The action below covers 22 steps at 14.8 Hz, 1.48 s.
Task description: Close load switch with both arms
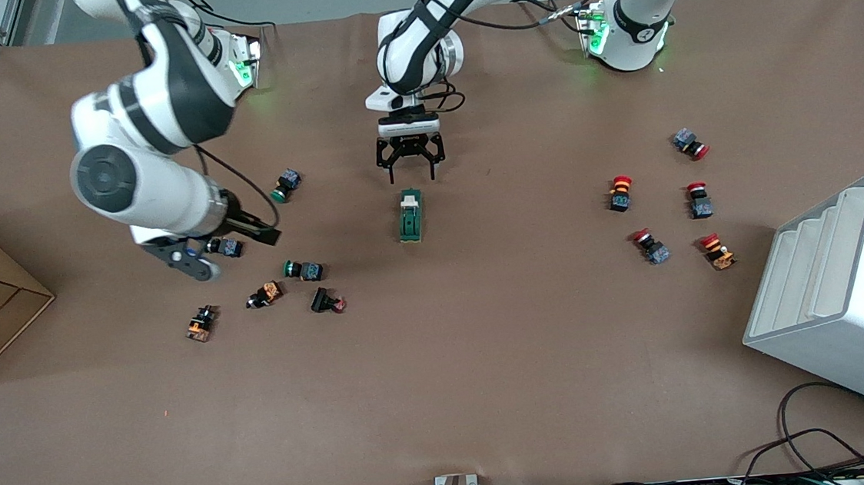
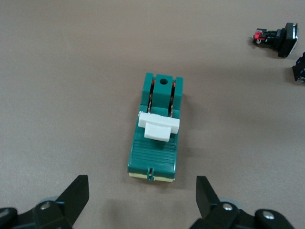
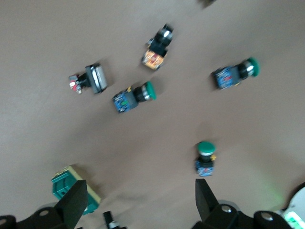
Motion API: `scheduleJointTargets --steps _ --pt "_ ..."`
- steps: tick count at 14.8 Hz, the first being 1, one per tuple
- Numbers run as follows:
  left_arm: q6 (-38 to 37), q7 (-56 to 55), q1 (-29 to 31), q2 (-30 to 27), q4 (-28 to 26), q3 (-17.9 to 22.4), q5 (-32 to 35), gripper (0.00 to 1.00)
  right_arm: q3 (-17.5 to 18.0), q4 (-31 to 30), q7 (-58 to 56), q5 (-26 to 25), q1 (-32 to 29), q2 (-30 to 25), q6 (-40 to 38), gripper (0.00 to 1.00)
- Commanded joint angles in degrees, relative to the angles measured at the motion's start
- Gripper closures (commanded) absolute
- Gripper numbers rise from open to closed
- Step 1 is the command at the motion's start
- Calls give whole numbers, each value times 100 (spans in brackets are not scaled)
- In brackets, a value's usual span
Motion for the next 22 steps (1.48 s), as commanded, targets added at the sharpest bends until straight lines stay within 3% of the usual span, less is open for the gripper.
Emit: scheduleJointTargets --steps 1,3,7,11,16,22 --pt "-514 -77 -195 314 264 48 312 1 -53 -178 207 680 217 263 502 0" --pt "-692 -103 -204 455 317 39 585 0 -44 -363 296 761 515 378 1003 0" --pt "-762 -85 -353 657 379 74 656 1 -35 -759 384 1779 1043 703 2259 0" --pt "-1087 -94 -415 912 555 83 806 0 184 -786 384 2000 1501 1370 3288 0" --pt "-1123 -68 -468 983 546 92 806 0 317 -856 384 2369 1835 1539 3642 0" --pt "-1131 -50 -494 983 555 83 797 0 326 -1085 384 2405 2081 1556 4011 0"
